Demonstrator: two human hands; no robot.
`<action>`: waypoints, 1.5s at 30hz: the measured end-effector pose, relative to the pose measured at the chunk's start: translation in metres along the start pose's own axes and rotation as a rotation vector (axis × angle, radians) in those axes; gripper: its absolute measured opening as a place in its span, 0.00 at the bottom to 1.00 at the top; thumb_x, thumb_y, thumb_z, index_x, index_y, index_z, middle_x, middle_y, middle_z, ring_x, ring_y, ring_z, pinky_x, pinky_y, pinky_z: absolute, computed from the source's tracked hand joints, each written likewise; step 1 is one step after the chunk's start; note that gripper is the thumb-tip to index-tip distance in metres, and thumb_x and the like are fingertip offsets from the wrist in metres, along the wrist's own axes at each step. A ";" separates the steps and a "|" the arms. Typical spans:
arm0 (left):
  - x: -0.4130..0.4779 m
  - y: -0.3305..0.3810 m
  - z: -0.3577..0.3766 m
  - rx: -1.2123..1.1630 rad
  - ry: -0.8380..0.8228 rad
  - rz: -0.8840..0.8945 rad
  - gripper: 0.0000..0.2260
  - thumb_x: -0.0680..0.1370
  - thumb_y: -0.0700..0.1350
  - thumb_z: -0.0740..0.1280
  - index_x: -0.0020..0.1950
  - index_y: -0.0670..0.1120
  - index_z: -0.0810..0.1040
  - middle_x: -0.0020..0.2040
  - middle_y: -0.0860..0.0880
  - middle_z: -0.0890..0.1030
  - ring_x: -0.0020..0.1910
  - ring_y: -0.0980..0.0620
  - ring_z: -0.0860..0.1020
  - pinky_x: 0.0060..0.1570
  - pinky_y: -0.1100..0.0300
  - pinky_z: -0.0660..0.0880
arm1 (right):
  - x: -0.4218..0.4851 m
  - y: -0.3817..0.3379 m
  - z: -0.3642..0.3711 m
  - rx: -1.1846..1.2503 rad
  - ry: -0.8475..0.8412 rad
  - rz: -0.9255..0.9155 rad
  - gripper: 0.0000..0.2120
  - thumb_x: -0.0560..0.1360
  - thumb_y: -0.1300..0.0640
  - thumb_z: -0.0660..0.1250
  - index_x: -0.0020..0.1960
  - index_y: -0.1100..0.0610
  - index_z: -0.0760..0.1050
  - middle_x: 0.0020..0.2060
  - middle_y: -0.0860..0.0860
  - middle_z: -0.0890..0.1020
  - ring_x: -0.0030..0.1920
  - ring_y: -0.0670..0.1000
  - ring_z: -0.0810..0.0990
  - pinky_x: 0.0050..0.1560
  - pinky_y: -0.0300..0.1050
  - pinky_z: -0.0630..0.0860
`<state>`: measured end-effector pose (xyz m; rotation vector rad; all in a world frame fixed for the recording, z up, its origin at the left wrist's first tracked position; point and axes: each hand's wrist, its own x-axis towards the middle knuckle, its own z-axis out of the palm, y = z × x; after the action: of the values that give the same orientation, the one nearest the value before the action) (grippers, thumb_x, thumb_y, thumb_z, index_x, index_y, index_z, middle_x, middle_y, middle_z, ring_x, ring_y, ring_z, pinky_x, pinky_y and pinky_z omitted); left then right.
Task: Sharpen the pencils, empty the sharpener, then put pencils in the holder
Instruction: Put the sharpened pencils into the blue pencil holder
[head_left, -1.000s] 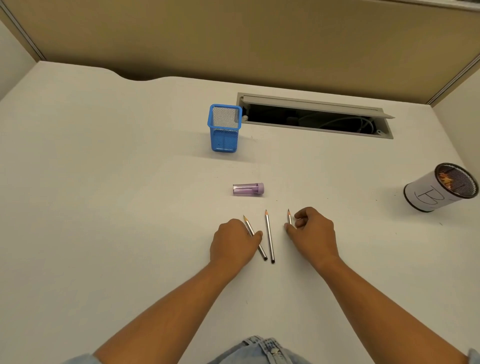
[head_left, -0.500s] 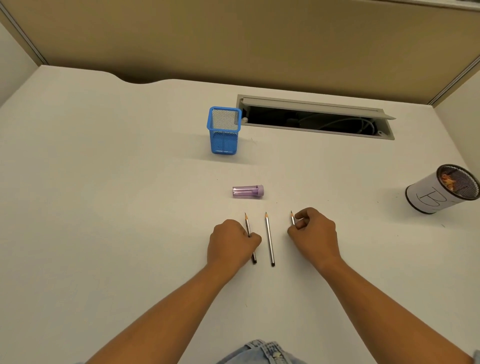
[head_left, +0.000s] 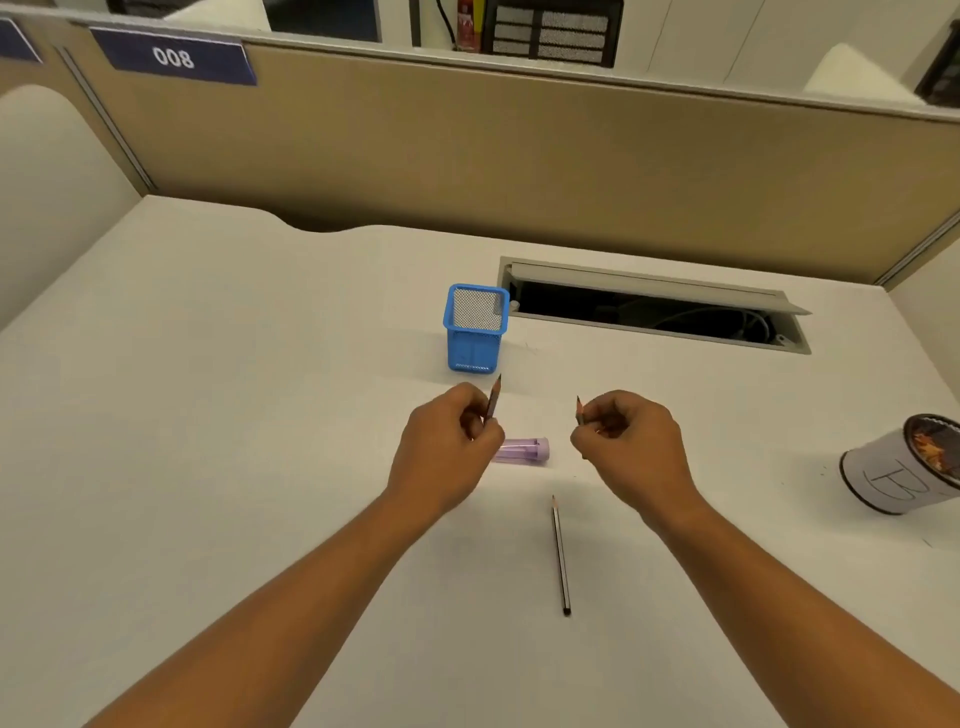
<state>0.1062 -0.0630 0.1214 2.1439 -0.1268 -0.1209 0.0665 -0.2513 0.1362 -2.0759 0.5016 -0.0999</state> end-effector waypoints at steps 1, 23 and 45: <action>0.010 0.005 -0.007 0.004 0.018 0.020 0.02 0.73 0.41 0.69 0.43 0.47 0.78 0.33 0.50 0.78 0.31 0.53 0.73 0.36 0.56 0.74 | 0.007 -0.011 0.000 -0.011 -0.004 -0.027 0.06 0.68 0.64 0.72 0.44 0.57 0.80 0.38 0.52 0.84 0.38 0.52 0.82 0.37 0.39 0.75; 0.135 0.022 -0.030 0.224 0.144 0.129 0.06 0.77 0.47 0.69 0.51 0.46 0.81 0.50 0.43 0.86 0.47 0.48 0.81 0.40 0.52 0.83 | 0.140 -0.081 0.054 -0.453 -0.046 -0.405 0.08 0.76 0.57 0.67 0.51 0.55 0.84 0.42 0.51 0.85 0.40 0.49 0.81 0.45 0.46 0.81; 0.159 -0.004 -0.017 0.534 -0.071 0.053 0.15 0.77 0.54 0.69 0.58 0.46 0.83 0.54 0.44 0.85 0.47 0.45 0.82 0.47 0.54 0.79 | 0.164 -0.082 0.094 -0.863 -0.272 -0.440 0.09 0.73 0.59 0.69 0.52 0.54 0.84 0.44 0.54 0.85 0.43 0.55 0.83 0.45 0.49 0.83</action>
<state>0.2659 -0.0686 0.1212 2.6669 -0.2831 -0.1443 0.2665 -0.2023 0.1330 -2.9577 -0.1337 0.1743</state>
